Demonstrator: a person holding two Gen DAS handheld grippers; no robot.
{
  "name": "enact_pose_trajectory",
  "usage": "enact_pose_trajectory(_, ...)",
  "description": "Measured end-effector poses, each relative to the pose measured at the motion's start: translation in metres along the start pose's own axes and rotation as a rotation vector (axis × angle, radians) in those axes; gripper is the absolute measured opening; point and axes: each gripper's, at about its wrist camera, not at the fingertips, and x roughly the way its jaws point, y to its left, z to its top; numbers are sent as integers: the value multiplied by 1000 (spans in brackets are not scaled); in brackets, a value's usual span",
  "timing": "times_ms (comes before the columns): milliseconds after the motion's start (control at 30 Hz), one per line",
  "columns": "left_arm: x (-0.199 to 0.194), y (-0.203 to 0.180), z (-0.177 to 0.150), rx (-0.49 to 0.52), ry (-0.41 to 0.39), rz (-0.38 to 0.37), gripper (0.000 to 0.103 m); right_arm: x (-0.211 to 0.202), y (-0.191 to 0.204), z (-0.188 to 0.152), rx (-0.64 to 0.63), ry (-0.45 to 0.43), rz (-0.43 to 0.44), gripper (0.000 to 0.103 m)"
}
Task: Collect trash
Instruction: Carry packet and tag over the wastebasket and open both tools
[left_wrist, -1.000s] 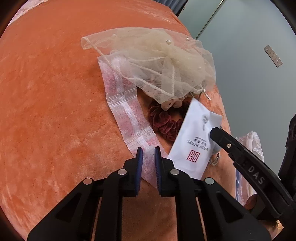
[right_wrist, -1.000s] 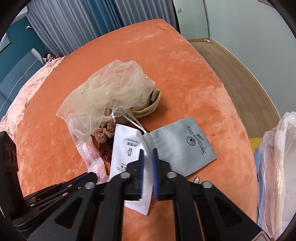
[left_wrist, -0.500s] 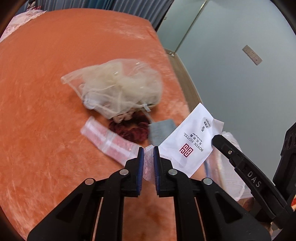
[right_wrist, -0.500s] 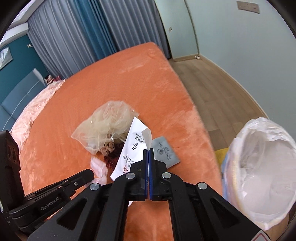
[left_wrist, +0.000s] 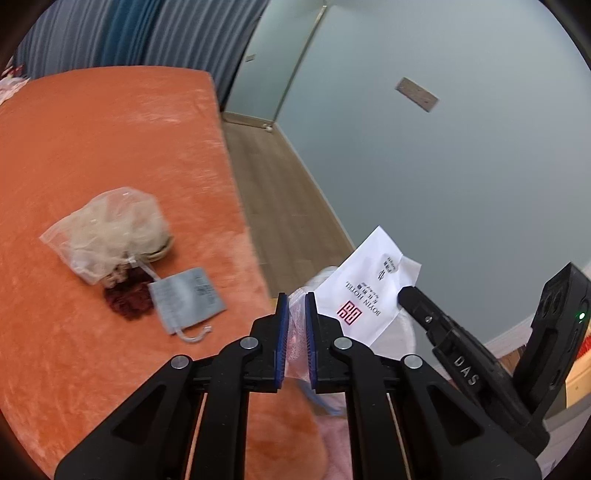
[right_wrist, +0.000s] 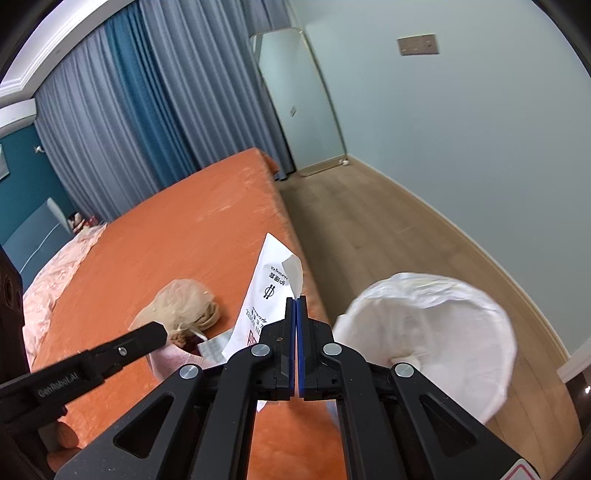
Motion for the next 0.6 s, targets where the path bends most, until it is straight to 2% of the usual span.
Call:
enact_pose_trajectory(267, 10, -85, 0, 103, 2, -93, 9, -46, -62, 8, 81, -64, -81, 1)
enact_pose_trajectory(433, 24, -116, -5, 127, 28, -128, 9, -60, -88, 6, 117, -79, -120, 1)
enact_pose_trajectory(600, 40, -130, -10, 139, 53, -135, 9, -65, -101, 2, 136, -78, -141, 1)
